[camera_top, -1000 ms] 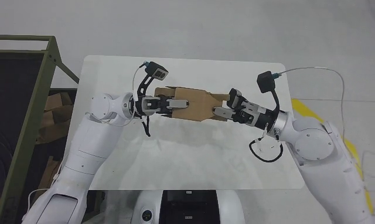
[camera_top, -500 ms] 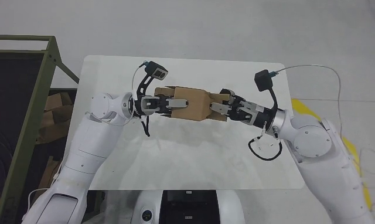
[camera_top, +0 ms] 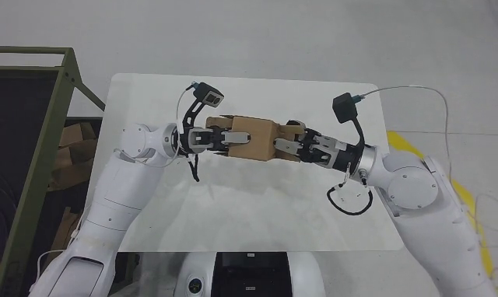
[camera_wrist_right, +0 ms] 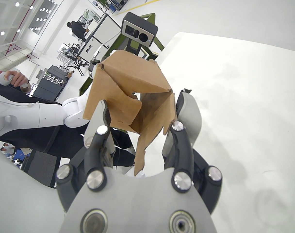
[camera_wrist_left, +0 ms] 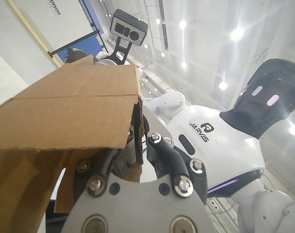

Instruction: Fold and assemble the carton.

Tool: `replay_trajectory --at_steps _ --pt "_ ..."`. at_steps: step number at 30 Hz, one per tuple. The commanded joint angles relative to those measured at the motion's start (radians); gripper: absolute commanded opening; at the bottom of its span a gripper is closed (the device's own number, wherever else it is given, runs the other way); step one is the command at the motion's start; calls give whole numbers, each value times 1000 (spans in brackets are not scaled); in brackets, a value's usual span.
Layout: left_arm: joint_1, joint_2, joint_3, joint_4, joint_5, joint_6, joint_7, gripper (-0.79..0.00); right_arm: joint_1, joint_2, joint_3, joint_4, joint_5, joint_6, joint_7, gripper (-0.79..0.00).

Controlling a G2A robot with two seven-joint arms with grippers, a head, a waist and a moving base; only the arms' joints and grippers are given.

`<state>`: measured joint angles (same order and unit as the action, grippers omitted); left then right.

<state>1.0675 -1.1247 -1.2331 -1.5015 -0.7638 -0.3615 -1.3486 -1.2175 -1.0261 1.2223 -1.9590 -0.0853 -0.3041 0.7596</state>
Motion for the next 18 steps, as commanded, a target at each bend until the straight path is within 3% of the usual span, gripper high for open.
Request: replay_trajectory --at_steps 1,18 --pt "0 0 0 0 0 0 0 -785 -1 0 0 -7 -2 0 0 -400" --pt "0 0 6 0 5 5 -1 -785 -10 0 -1 -36 6 -15 -1 -431"
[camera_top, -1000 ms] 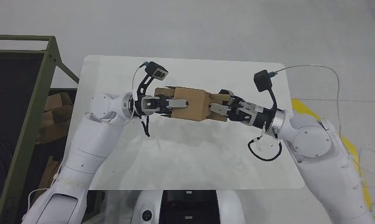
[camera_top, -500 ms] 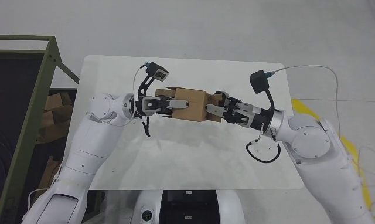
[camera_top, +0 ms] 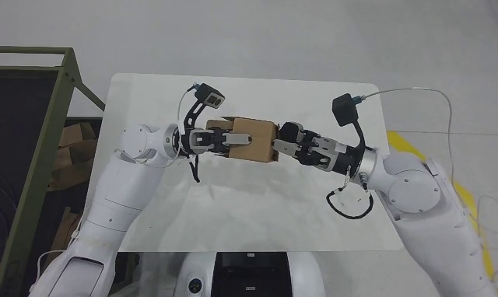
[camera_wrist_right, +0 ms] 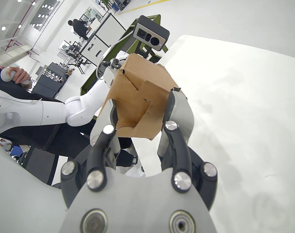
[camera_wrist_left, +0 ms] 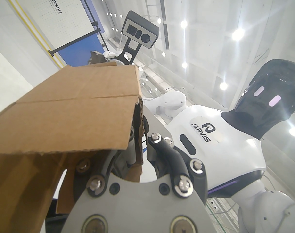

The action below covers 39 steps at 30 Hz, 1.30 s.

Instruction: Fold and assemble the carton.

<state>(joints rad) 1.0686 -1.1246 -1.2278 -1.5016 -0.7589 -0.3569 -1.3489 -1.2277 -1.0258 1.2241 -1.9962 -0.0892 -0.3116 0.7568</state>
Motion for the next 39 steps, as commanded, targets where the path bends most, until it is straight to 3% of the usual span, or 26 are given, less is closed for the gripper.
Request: replay_trajectory --at_steps 1,10,25,39 --pt "-1 0 2 0 0 1 -1 -785 1 -1 -4 3 15 -12 2 -437" --pt "-4 -1 4 4 -4 -2 2 -785 12 -3 -16 38 79 -65 18 -474" --pt "-14 -3 12 13 -20 0 -27 -785 18 -8 -23 80 125 -113 -10 -459" --pt "-16 -4 9 16 -22 -9 -16 -785 25 -8 -29 139 253 -175 63 -489"
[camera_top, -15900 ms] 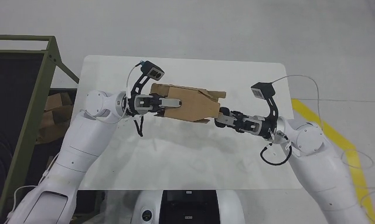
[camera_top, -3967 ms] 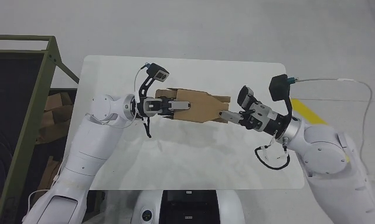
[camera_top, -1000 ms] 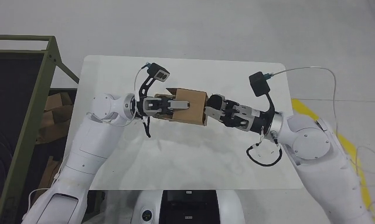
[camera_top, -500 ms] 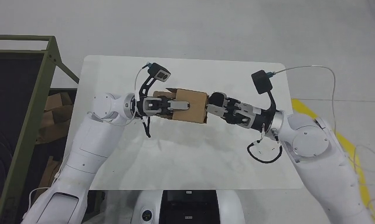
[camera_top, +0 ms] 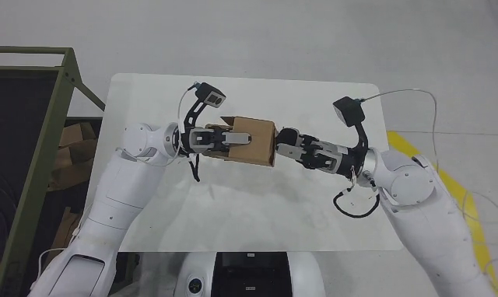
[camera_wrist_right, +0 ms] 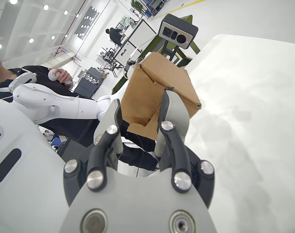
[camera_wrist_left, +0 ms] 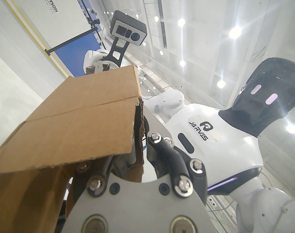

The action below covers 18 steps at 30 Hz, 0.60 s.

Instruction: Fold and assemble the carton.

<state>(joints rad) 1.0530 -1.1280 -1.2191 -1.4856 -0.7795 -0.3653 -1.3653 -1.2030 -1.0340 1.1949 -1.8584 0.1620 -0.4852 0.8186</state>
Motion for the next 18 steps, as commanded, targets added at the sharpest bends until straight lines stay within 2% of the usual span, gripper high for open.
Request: replay_trajectory --at_steps 1,18 --pt "-1 0 1 0 -2 0 0 -785 -1 0 2 4 4 -3 -1 -489" --pt "2 -1 5 -6 3 2 -1 -785 -11 0 -10 13 46 -16 37 -502"
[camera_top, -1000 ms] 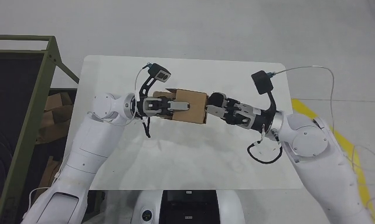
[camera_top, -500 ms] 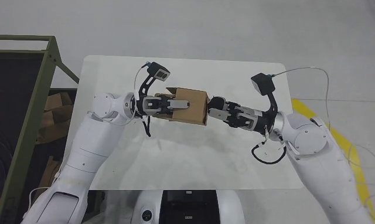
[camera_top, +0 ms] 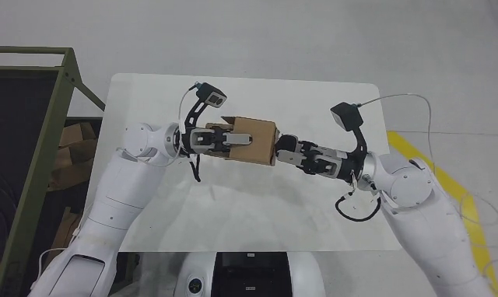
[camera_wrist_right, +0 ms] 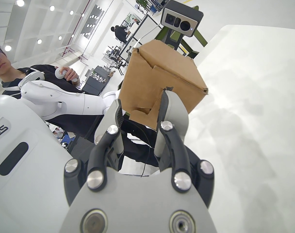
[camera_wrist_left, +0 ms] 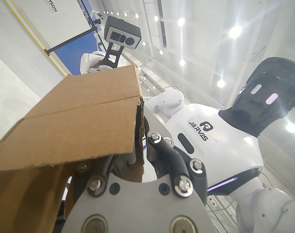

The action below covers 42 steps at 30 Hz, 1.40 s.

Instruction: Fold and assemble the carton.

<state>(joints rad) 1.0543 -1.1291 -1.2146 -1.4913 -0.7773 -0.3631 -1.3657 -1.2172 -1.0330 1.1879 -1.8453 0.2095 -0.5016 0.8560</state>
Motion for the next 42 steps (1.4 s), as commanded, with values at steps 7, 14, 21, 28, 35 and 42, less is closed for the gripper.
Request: replay_trajectory --at_steps 7,14,21,28,35,42 --pt "7 1 -3 -6 -1 -1 -10 -785 21 -4 -17 8 -5 -1 -7 -499" --pt "11 2 -1 -12 -6 4 -31 -785 25 -6 -22 15 -5 -2 -6 -496" --pt "11 2 2 -9 -3 8 -36 -785 32 -8 -33 18 -2 -4 -2 -499" --pt "11 2 5 -8 7 12 -27 -785 45 -11 -50 20 6 -6 9 -499" --pt "8 1 10 -10 8 15 -26 -785 70 -18 -80 35 -3 1 10 -508" --pt "5 1 10 -5 8 12 -24 -785 73 -19 -76 43 -10 -7 -3 -499"
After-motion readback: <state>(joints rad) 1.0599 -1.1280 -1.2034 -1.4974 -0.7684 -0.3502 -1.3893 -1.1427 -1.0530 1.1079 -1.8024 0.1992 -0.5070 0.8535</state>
